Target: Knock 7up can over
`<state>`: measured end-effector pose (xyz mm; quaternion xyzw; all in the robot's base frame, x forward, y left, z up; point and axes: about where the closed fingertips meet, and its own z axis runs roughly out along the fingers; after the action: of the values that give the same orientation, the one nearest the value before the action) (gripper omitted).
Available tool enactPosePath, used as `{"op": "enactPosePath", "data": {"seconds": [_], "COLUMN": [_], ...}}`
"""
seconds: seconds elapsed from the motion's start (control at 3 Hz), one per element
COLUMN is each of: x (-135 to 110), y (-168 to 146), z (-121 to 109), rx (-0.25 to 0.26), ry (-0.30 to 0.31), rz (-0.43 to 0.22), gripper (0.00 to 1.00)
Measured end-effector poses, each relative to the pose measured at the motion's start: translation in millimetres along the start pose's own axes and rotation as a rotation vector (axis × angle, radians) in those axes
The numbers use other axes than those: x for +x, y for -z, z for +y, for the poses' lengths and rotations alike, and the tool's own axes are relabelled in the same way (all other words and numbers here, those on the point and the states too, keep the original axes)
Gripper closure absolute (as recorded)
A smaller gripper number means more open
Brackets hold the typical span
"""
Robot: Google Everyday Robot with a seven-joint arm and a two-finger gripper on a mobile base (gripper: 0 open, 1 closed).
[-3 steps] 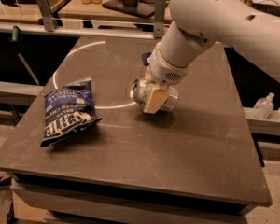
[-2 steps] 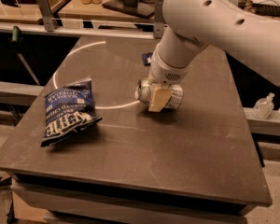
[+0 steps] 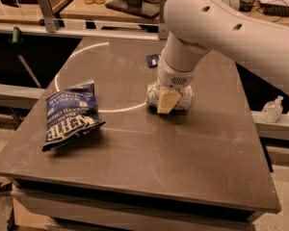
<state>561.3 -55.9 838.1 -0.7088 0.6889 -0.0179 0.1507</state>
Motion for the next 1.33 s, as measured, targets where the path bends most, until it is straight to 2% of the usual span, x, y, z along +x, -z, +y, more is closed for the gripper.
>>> {"op": "enactPosePath", "data": {"seconds": [0.33,0.67,1.0,1.33], "x": [-1.4,6.6,13.0,34.3], "y": [-0.3,5.2,15.2,27.5], "z": [-1.6,-9.1,-18.8,-27.1], "rx": [-0.028,-0.067,-0.071,-0.014], "ry": [-0.015,-0.111,-0.247,-0.418], "rz": [-0.014,-0.095,-0.257,-0.472], "gripper": [0.13,0.00,0.00,0.00]}}
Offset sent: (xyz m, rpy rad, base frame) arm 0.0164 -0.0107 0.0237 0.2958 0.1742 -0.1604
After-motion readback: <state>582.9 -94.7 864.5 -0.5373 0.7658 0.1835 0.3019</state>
